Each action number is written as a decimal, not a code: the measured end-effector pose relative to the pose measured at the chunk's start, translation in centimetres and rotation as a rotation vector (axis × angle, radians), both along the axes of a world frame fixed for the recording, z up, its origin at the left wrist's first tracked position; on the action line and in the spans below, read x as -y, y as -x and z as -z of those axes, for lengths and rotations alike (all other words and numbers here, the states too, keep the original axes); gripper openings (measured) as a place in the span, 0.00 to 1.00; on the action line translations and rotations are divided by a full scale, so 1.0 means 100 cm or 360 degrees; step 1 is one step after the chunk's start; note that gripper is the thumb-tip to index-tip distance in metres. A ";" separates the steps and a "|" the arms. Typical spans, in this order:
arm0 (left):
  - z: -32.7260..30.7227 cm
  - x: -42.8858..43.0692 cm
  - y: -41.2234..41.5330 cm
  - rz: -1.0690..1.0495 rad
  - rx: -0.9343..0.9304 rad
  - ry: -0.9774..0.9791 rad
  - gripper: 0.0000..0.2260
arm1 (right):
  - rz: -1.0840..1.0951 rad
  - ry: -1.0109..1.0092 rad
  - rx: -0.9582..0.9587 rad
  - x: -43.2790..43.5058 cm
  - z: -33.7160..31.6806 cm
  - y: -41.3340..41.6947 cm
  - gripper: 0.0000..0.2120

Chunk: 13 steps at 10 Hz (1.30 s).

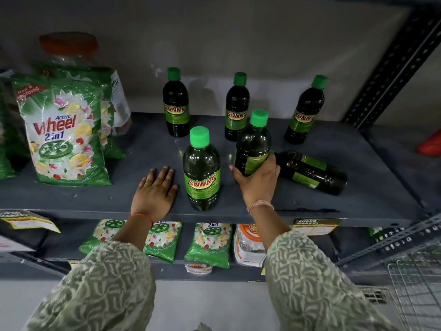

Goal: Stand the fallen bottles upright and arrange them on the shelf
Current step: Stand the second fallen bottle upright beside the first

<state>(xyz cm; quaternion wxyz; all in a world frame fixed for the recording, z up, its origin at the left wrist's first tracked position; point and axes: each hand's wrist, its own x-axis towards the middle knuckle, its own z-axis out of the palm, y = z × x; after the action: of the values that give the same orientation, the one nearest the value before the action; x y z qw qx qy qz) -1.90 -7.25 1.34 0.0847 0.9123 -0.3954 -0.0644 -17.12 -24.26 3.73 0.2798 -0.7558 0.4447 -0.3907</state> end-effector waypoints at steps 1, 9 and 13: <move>-0.001 0.000 0.000 0.0001 0.0004 -0.0008 0.24 | -0.0184 -0.0106 0.0081 0.004 0.003 0.001 0.44; -0.002 0.000 0.001 0.0004 0.0012 -0.0022 0.24 | -0.0332 -0.0345 0.0138 0.011 0.008 0.010 0.40; -0.001 0.000 0.001 0.0006 0.0031 -0.0010 0.24 | -0.0280 -0.0391 0.0126 0.009 0.009 0.015 0.34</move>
<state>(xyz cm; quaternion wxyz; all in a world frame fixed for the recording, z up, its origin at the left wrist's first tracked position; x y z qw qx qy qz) -1.97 -7.29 1.48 0.0778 0.9124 -0.3978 -0.0569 -18.61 -25.17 2.78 0.4207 -0.7360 0.4098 -0.3367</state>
